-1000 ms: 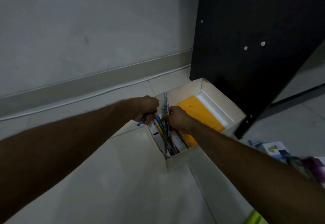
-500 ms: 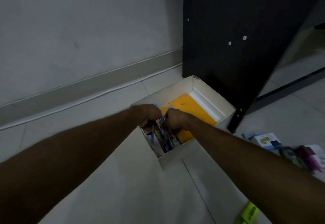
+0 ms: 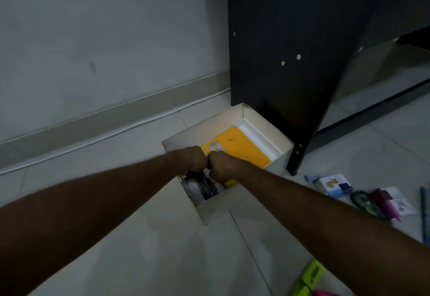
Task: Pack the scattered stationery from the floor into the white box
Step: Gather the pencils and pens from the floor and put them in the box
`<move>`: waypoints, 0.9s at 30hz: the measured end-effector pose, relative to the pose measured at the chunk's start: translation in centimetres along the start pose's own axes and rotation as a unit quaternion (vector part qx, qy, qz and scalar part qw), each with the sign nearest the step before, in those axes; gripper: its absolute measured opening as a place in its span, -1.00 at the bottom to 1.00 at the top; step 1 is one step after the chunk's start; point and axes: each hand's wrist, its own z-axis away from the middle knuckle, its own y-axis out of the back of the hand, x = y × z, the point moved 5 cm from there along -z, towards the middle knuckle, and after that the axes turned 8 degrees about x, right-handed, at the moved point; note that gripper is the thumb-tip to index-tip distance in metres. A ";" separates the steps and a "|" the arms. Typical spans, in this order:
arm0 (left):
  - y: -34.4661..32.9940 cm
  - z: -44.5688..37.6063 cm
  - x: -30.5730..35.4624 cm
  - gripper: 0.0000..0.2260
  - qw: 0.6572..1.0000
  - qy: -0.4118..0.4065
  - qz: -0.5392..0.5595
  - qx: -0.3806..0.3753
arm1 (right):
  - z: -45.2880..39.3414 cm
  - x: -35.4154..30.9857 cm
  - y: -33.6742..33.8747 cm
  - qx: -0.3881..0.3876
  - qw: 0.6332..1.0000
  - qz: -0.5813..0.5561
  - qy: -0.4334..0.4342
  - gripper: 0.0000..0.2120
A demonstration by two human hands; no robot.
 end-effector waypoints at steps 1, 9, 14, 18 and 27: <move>0.2 0.2 -0.3 -0.81 0.999 0.038 0.009 0.035 | 0.4 0.2 0.7 0.019 1.000 0.000 0.004 -0.59; -0.4 2.2 6.9 -0.88 0.940 -0.223 0.034 0.256 | 9.9 4.4 7.8 0.260 0.958 -0.116 0.026 -0.78; -3.9 4.6 14.8 -0.85 0.906 -0.352 0.029 0.235 | 20.4 11.0 10.6 0.301 0.948 -0.105 -0.002 -0.97; -7.8 4.8 21.8 -0.88 0.896 -0.404 0.059 0.171 | 28.3 20.2 12.2 0.298 0.943 -0.071 -0.133 -0.97; -19.6 5.6 34.4 -0.88 0.912 -0.402 0.078 -0.010 | 42.2 36.1 7.8 0.223 0.883 -0.078 -0.405 -0.87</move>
